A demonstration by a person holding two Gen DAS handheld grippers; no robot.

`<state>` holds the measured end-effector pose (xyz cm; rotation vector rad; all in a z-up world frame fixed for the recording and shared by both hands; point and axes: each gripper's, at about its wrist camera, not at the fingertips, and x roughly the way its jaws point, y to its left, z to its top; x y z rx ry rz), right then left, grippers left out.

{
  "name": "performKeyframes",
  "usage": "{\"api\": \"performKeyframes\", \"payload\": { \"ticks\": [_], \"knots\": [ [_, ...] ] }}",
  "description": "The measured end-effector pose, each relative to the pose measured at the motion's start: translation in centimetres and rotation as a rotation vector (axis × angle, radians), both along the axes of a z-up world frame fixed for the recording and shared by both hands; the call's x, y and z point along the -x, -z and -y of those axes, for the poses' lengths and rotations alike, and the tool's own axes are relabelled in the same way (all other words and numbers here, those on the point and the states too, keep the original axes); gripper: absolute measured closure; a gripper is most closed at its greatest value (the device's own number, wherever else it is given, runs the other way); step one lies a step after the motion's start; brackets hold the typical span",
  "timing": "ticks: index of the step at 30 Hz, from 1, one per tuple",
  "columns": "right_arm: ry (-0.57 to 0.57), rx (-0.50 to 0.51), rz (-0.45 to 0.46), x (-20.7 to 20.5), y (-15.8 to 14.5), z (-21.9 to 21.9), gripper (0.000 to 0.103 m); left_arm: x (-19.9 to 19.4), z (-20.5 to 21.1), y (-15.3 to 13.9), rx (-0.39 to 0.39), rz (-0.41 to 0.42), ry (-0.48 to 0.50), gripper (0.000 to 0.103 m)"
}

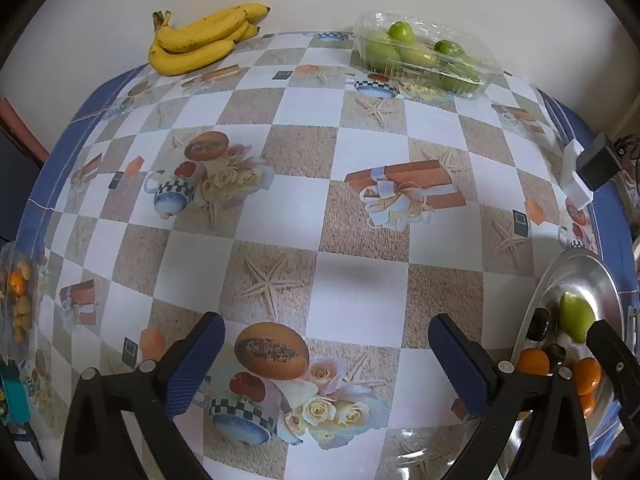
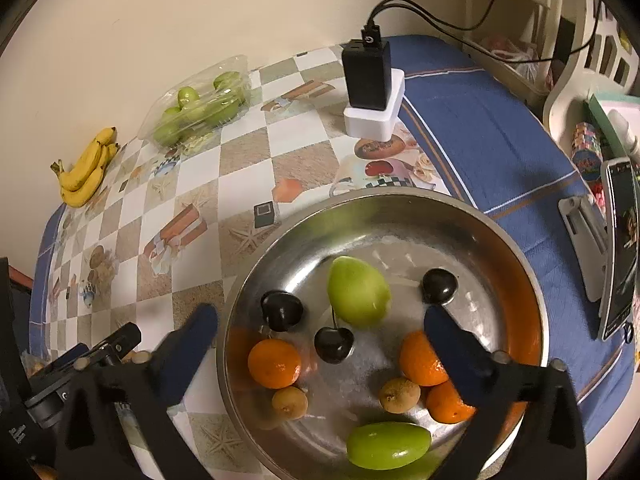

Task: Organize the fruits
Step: 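Withdraw both open grippers away from the steel plate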

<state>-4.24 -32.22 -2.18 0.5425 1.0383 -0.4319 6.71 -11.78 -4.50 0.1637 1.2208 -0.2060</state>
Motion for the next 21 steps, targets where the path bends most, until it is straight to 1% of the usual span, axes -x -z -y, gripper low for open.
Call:
{"api": "performKeyframes", "payload": {
  "ticks": [4, 10, 14, 17, 20, 21],
  "knots": [
    [-0.012, 0.0, 0.001, -0.2, 0.0, -0.3, 0.0, -0.1, -0.2, 0.0, 0.016, 0.004, 0.007, 0.0],
    [-0.017, 0.013, 0.002, -0.2, -0.1, -0.7, 0.0, -0.2, -0.4, -0.4, 0.03, 0.033, 0.017, 0.0],
    [-0.029, 0.022, 0.002, -0.4, -0.2, -1.2, 0.0, 0.1, -0.4, -1.1, 0.063, 0.05, 0.036, 0.0],
    [-0.047, 0.03, 0.004, -0.6, -0.3, -1.8, 0.0, 0.8, -0.3, -1.8, 0.035, 0.102, 0.047, 0.0],
    [-0.06, 0.044, 0.002, -0.7, -0.5, -2.5, 0.0, 1.4, -0.6, -2.5, -0.023, 0.158, 0.038, 0.0],
    [-0.065, 0.048, 0.0, -0.7, -0.5, -2.8, 0.0, 1.5, -0.8, -2.5, -0.03, 0.162, 0.036, 0.0]
  ]
}}
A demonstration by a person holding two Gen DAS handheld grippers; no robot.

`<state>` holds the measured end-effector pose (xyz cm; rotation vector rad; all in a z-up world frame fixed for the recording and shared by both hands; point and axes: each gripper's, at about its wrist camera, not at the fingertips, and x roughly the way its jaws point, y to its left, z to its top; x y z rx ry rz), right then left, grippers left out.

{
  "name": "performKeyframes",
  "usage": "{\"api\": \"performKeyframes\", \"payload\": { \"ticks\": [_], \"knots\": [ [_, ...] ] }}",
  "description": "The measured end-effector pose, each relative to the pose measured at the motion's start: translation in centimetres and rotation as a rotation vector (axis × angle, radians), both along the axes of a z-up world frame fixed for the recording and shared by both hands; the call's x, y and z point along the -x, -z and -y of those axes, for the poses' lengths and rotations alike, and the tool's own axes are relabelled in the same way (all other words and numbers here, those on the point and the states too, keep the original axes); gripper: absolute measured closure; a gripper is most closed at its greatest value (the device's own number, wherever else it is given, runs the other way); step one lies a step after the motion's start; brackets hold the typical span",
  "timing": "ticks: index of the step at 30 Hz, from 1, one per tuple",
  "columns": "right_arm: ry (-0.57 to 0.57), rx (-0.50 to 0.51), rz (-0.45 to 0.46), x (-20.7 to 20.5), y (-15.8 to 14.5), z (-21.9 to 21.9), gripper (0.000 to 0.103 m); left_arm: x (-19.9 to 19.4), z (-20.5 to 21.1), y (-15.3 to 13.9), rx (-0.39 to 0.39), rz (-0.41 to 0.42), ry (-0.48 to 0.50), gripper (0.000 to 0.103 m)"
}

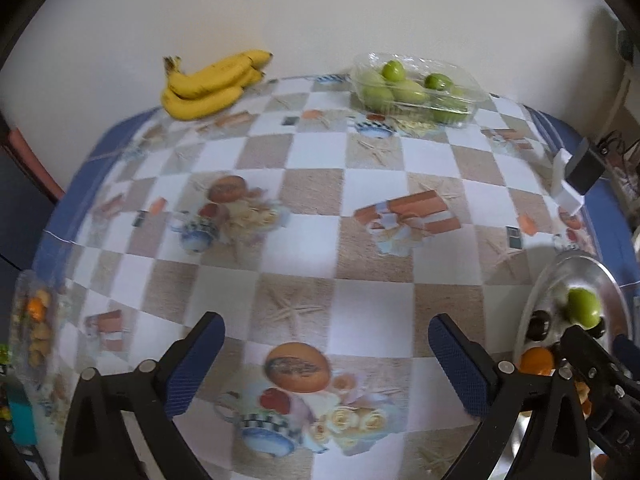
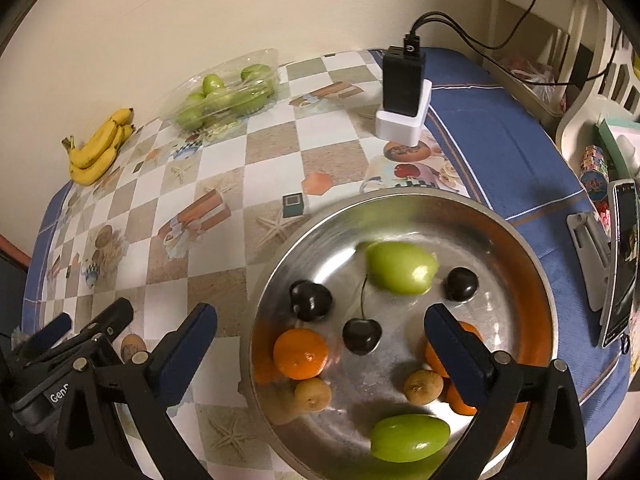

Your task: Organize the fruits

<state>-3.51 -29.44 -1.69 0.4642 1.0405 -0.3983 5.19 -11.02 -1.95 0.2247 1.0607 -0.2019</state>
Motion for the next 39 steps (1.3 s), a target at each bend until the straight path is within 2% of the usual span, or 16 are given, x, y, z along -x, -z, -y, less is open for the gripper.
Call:
{"api": "performKeyframes", "payload": {
  "ticks": [6, 11, 15, 21, 32, 39],
  "knots": [
    [-0.024, 0.027, -0.018, 0.5, -0.1, -1.4, 0.0, 1.0, -1.8, -0.4, -0.032, -0.009, -0.035, 0.0],
    [-0.025, 0.03, -0.024, 1.7, -0.2, -2.2, 0.0, 1.9, -3.6, 0.3, -0.08, -0.084, -0.095, 0.0],
    [-0.017, 0.022, -0.026, 2.9, -0.2, -2.6, 0.0, 2.9, -4.9, 0.4, -0.079, -0.119, -0.117, 0.0],
    [-0.025, 0.023, -0.015, 4.3, -0.6, -3.6, 0.0, 4.7, -5.5, -0.2, -0.099, -0.117, -0.099, 0.0],
    [-0.034, 0.025, -0.009, 6.5, -1.0, -5.1, 0.0, 7.3, -6.4, -0.9, -0.094, -0.1, -0.062, 0.0],
    [-0.039, 0.043, 0.002, 7.7, -1.6, -5.9, 0.0, 8.1, -7.1, -1.2, -0.083, -0.088, -0.072, 0.0]
  ]
}}
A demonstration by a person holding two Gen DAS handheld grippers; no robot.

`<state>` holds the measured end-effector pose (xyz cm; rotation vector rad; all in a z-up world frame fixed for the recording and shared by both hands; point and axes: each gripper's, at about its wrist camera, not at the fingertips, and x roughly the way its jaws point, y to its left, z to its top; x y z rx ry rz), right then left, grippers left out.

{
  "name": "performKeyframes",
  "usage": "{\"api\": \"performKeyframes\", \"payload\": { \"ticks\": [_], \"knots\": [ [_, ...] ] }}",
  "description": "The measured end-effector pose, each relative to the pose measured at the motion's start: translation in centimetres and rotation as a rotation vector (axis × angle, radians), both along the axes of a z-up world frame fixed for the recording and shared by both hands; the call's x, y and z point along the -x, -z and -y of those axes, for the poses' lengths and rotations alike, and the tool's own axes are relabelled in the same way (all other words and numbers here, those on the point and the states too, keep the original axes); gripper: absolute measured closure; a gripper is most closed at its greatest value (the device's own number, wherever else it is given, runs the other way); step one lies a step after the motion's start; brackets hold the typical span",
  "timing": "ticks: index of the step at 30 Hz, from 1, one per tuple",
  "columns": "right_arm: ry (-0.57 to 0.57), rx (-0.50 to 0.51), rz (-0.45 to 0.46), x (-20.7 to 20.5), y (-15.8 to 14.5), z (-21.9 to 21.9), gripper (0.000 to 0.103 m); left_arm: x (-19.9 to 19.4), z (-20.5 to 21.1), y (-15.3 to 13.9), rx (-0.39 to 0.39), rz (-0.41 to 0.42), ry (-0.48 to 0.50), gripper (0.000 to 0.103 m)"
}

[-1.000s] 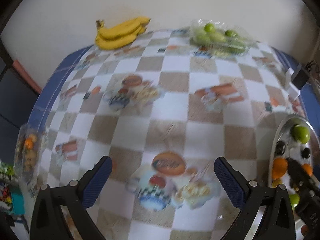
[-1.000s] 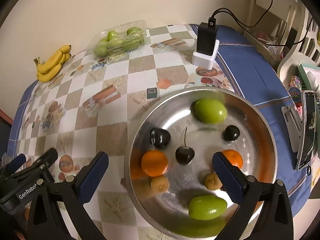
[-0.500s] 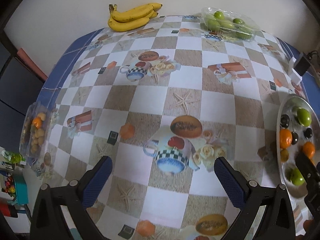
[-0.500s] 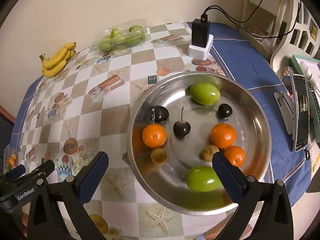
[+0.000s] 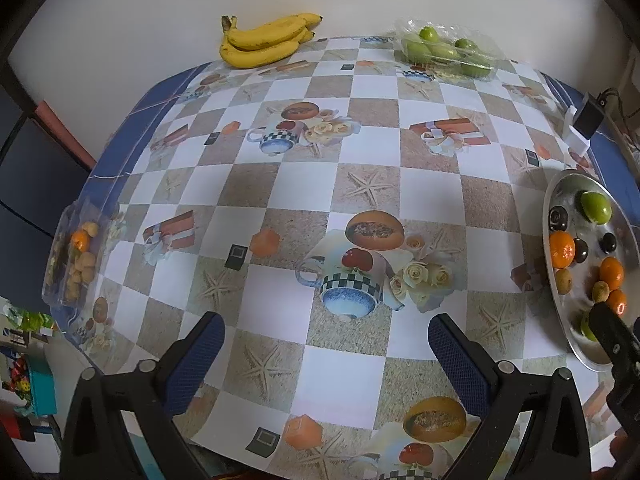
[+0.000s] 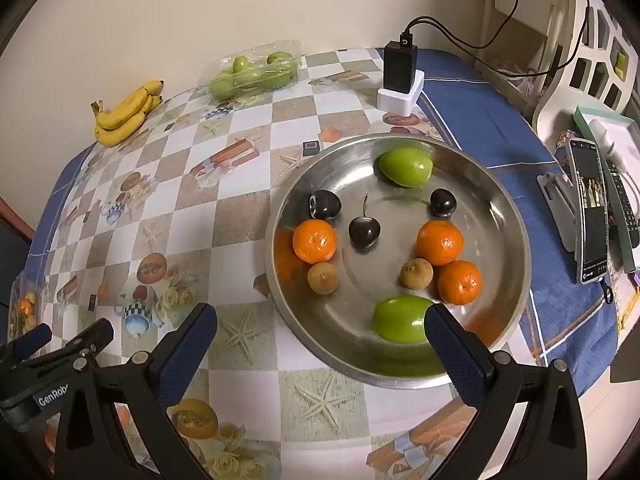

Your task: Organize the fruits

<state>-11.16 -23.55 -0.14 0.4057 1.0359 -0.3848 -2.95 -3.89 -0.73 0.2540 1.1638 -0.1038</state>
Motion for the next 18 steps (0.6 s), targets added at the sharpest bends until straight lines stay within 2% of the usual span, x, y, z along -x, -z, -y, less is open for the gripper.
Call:
{"api": "performKeyframes", "payload": {
  "ticks": [18],
  "knots": [
    [-0.006, 0.019, -0.003, 0.22, -0.27, -0.38, 0.0, 0.13, -0.43, -0.16, 0.01, 0.001, -0.007, 0.0]
  ]
}}
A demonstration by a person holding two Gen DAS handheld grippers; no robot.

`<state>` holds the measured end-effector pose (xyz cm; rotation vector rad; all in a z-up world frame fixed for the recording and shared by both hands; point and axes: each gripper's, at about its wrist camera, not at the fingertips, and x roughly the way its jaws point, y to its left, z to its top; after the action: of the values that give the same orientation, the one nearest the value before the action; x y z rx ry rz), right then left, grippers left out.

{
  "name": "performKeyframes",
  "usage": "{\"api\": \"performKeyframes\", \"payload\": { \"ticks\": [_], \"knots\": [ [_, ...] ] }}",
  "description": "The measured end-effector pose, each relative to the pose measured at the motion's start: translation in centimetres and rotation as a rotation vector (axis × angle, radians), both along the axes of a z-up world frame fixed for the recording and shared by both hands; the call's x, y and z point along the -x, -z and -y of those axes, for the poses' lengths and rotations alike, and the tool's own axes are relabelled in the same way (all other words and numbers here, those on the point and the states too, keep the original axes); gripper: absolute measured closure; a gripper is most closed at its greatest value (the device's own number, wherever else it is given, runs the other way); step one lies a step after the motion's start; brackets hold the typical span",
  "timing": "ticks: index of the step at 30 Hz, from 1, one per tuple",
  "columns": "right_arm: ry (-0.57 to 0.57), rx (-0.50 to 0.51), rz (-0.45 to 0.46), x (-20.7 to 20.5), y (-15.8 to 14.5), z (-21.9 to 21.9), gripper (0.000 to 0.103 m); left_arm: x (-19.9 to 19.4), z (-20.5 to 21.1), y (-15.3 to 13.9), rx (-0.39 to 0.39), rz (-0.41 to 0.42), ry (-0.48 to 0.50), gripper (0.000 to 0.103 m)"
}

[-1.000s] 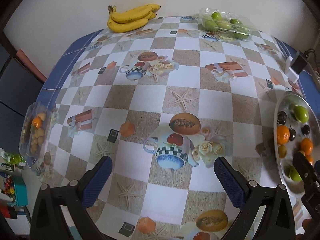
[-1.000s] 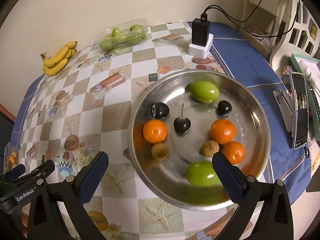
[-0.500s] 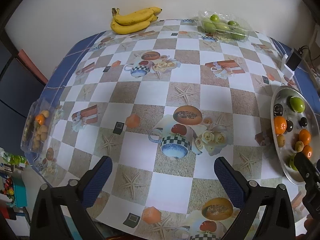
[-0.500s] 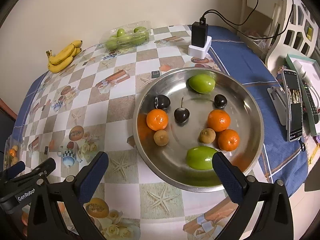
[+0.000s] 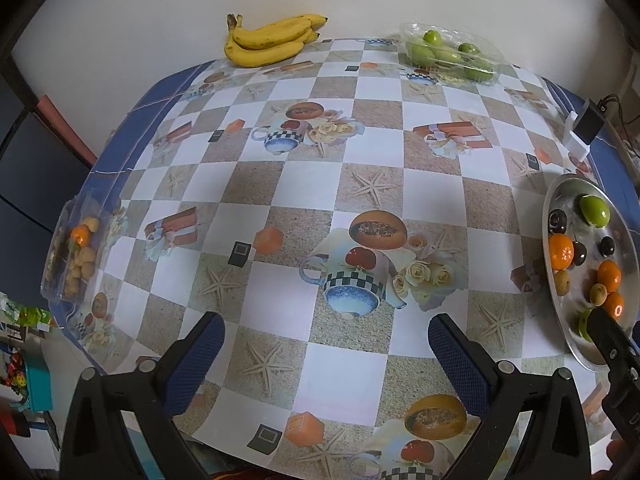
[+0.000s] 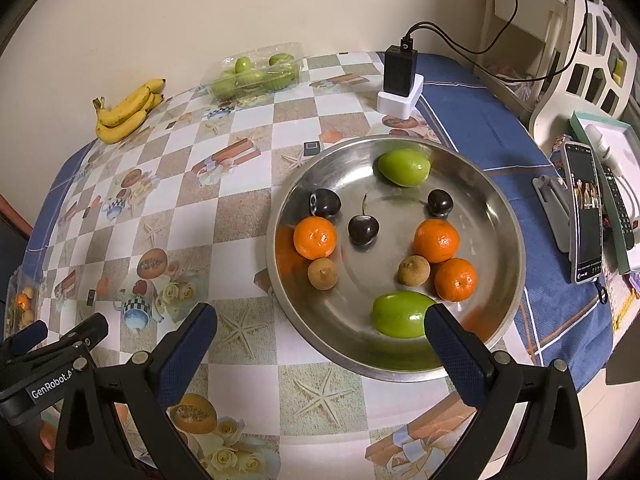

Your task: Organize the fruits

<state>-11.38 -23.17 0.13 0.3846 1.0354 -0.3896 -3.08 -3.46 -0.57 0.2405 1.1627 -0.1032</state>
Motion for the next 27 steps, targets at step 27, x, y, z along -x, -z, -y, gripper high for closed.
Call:
{"api": "performKeyframes", "payload": {
  "ticks": [27],
  "knots": [
    [0.002, -0.002, -0.008, -0.09, 0.27, -0.05, 0.0, -0.02, -0.03, -0.07, -0.001, 0.004, -0.001, 0.0]
  ]
}}
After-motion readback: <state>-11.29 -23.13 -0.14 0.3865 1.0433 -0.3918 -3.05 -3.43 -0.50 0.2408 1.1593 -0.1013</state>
